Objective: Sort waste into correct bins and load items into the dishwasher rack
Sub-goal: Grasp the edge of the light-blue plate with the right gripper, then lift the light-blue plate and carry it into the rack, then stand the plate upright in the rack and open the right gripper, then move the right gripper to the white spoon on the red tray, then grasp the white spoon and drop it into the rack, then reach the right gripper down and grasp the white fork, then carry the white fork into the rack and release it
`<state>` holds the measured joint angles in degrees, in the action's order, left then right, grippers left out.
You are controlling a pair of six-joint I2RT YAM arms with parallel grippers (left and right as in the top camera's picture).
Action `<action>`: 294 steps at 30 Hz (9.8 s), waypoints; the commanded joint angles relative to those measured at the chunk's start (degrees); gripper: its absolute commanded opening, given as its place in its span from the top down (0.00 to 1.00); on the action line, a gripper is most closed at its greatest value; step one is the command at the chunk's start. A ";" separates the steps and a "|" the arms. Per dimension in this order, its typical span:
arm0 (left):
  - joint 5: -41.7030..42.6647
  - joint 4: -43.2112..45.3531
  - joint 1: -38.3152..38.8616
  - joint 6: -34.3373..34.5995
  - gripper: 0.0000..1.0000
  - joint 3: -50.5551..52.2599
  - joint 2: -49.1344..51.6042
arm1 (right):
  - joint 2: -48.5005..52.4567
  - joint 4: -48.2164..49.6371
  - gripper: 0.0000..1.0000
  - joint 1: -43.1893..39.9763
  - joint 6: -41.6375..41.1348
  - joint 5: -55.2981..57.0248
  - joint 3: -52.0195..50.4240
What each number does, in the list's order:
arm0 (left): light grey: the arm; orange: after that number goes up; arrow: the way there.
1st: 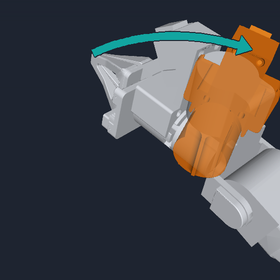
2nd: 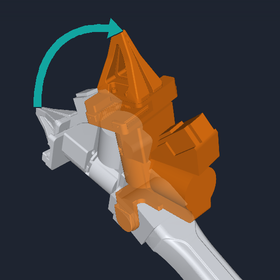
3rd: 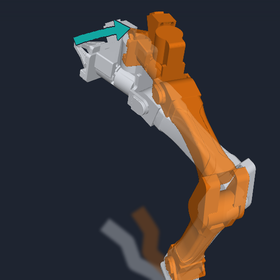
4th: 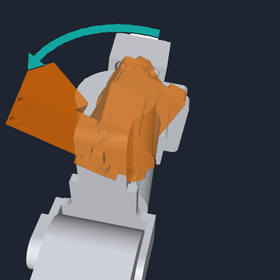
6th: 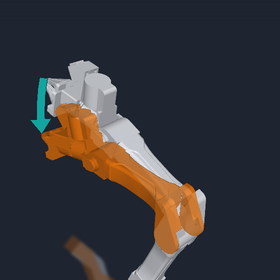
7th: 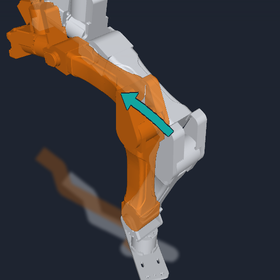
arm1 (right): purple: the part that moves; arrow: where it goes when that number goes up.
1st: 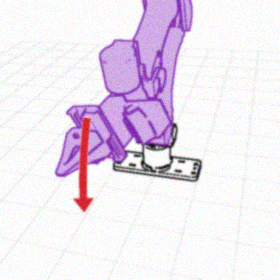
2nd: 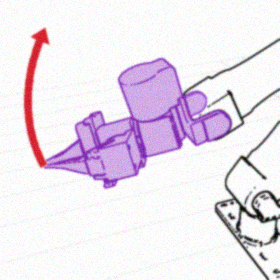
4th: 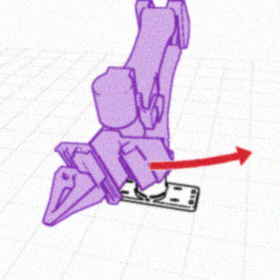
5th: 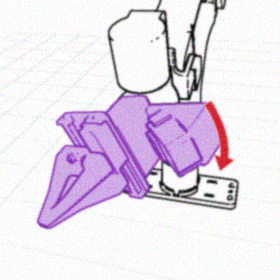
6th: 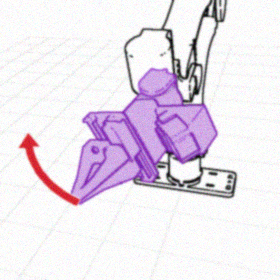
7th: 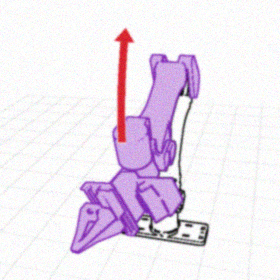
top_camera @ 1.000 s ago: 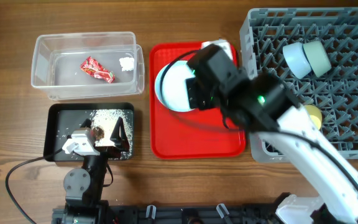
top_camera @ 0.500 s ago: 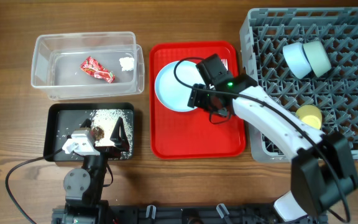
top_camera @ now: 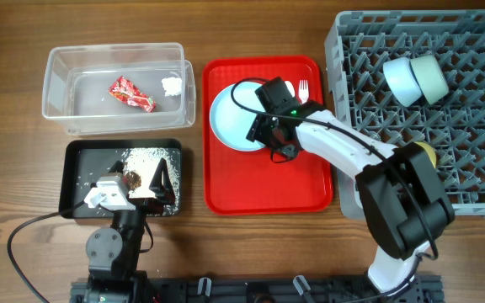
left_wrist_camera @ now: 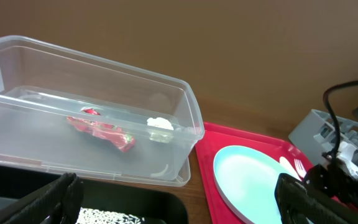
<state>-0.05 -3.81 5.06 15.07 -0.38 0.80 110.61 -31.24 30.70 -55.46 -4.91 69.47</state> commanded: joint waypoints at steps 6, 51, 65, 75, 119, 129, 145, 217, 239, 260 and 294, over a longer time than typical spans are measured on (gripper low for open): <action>0.48 -0.35 -0.46 -0.76 0.00 0.04 -0.42 | 1.38 -3.63 0.80 -0.02 -6.67 2.64 -0.17; 0.48 -0.35 -0.46 -0.76 0.00 0.04 -0.42 | -31.74 8.87 0.96 -13.90 67.54 80.02 -0.07; 0.48 -0.33 -0.46 -0.76 0.00 0.04 -0.42 | -17.38 12.74 0.96 -17.55 70.51 75.38 -0.07; 0.48 -0.35 -0.46 -0.76 0.00 0.04 -0.42 | -16.79 17.29 0.96 -17.53 76.00 73.07 -0.09; 0.48 -0.35 -0.46 -0.76 0.00 0.04 -0.42 | -16.17 54.18 0.09 -13.40 107.54 76.54 -0.11; 0.48 -0.35 -0.46 -0.76 0.00 0.04 -0.42 | -23.21 15.96 0.00 1.16 78.84 64.43 -0.07; 0.48 -0.33 -0.46 -0.76 0.00 0.04 -0.42 | -19.23 -5.38 0.14 -0.50 30.67 6.29 0.15; 0.48 -0.35 -0.46 -0.76 0.00 0.04 -0.42 | -22.56 -10.19 0.87 -16.94 48.76 25.46 0.61; 0.48 -0.33 -0.46 -0.76 0.00 0.04 -0.42 | -21.94 -5.31 0.40 -12.13 48.78 2.89 1.66; 0.48 -0.35 -0.46 -0.76 0.00 0.04 -0.42 | 4.74 9.05 0.33 -8.81 36.04 16.94 1.68; 0.48 -0.35 -0.46 -0.76 0.00 0.04 -0.42 | -8.63 6.67 0.95 -8.85 38.69 15.21 1.68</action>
<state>-0.05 -3.81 5.06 15.07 -0.38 0.80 111.02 -23.62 22.04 -17.96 10.90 71.11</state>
